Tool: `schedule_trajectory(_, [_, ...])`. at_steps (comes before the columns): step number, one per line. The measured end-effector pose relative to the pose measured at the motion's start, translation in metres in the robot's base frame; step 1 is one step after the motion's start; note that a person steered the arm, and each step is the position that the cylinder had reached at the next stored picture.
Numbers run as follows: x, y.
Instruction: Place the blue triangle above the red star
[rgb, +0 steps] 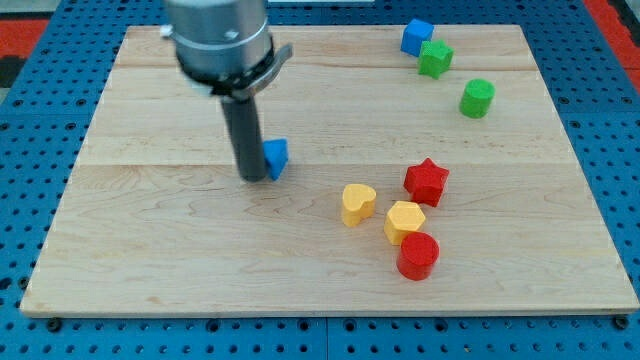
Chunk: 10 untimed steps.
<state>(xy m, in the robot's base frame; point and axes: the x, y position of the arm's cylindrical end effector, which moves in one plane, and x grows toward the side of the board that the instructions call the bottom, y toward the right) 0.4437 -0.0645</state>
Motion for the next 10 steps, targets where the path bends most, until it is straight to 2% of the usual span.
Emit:
schedule_trajectory(1, [-0.010, 0.096])
schedule_trajectory(2, [-0.013, 0.131])
schedule_trajectory(3, [-0.008, 0.033])
schedule_trajectory(4, [-0.016, -0.028])
schedule_trajectory(6, [-0.035, 0.174])
schedule_trajectory(7, [-0.042, 0.148])
schedule_trajectory(8, [-0.034, 0.098])
schedule_trajectory(9, [-0.057, 0.074])
schedule_trajectory(10, [-0.074, 0.090])
